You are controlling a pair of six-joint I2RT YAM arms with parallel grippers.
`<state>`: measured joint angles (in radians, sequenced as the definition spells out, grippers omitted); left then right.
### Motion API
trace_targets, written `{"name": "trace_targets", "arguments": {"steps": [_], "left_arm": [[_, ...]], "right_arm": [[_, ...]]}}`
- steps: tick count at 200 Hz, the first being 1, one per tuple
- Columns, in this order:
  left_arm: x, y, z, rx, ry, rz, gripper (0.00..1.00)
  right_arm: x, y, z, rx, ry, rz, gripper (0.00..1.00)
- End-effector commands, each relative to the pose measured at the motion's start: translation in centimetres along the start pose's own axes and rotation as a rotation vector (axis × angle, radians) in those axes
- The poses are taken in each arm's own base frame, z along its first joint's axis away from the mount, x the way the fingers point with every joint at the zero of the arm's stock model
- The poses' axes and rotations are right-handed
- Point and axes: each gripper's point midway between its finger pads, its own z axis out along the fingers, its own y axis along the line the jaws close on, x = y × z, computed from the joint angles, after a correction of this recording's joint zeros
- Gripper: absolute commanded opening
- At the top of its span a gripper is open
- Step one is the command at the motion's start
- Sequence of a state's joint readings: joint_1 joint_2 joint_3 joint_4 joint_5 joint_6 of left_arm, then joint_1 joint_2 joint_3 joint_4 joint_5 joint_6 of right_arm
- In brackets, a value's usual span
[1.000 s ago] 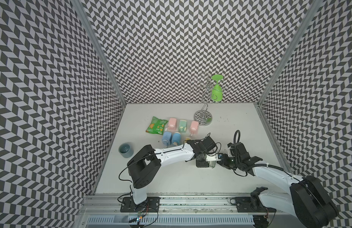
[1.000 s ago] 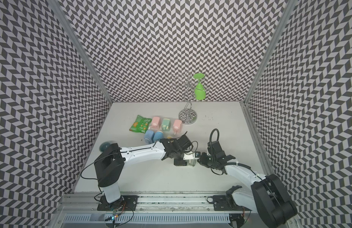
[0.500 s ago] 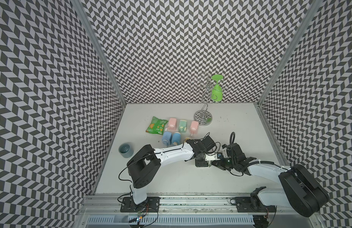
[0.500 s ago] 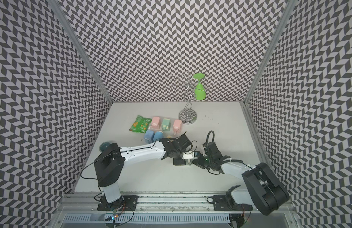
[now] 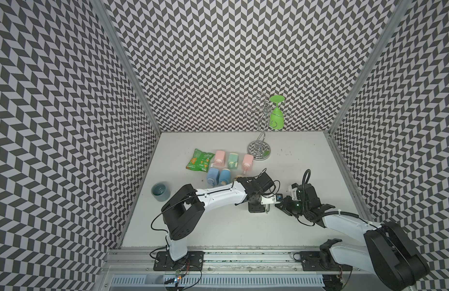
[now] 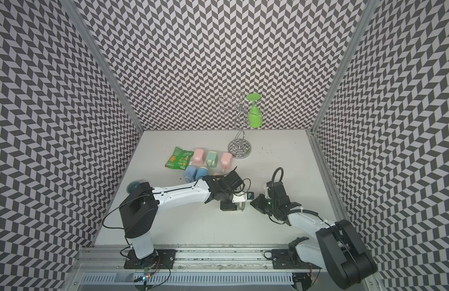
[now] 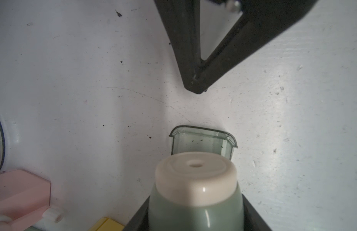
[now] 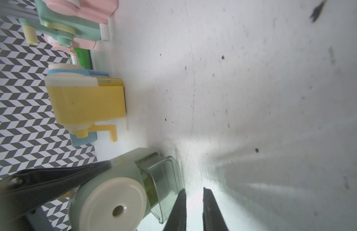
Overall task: Put the tray back into the pencil sharpener
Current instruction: Close the container of the pencil sharpener.
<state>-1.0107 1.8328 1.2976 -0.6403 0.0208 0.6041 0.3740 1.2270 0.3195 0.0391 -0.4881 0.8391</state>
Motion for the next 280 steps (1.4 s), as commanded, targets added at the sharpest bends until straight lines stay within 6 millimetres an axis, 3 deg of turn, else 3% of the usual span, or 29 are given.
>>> {"name": "trace_targets", "arguments": {"steps": [1,30,49,82,122,137,162,209,247,280], "left_arm": [[0.9,-0.7,0.8,0.027,0.017,-0.011,0.46],[0.6,-1.1,0.9,0.046,-0.008,-0.014,0.44],[0.6,-1.5,1.1,0.062,-0.019,-0.013,0.43],[0.3,-1.6,1.1,0.069,-0.036,-0.013,0.41],[1.3,-1.4,1.2,0.045,-0.001,-0.011,0.38],[1.3,-1.4,1.2,0.042,-0.004,-0.011,0.36],[1.1,-1.4,1.3,0.049,-0.01,-0.014,0.32],[0.8,-2.1,1.6,0.078,-0.038,-0.018,0.22],[0.2,-2.5,1.7,0.101,-0.072,-0.011,0.16],[-0.2,-2.7,1.4,0.113,-0.094,0.004,0.12]], "right_arm": [[0.5,2.2,0.7,-0.089,0.032,-0.033,0.16],[1.2,5.5,1.4,-0.199,0.084,-0.085,0.15],[1.9,6.3,2.1,-0.228,0.125,-0.104,0.15],[2.0,5.3,2.4,-0.197,0.119,-0.087,0.15],[-0.3,0.9,0.4,0.0,-0.026,0.012,0.06],[-0.7,0.6,0.0,0.009,-0.052,0.018,0.06],[0.0,2.2,1.0,-0.081,0.008,-0.009,0.02],[1.4,8.6,2.0,-0.3,0.103,-0.137,0.0],[2.4,8.6,3.0,-0.31,0.149,-0.144,0.0],[2.1,8.1,3.3,-0.289,0.131,-0.128,0.0]]}}
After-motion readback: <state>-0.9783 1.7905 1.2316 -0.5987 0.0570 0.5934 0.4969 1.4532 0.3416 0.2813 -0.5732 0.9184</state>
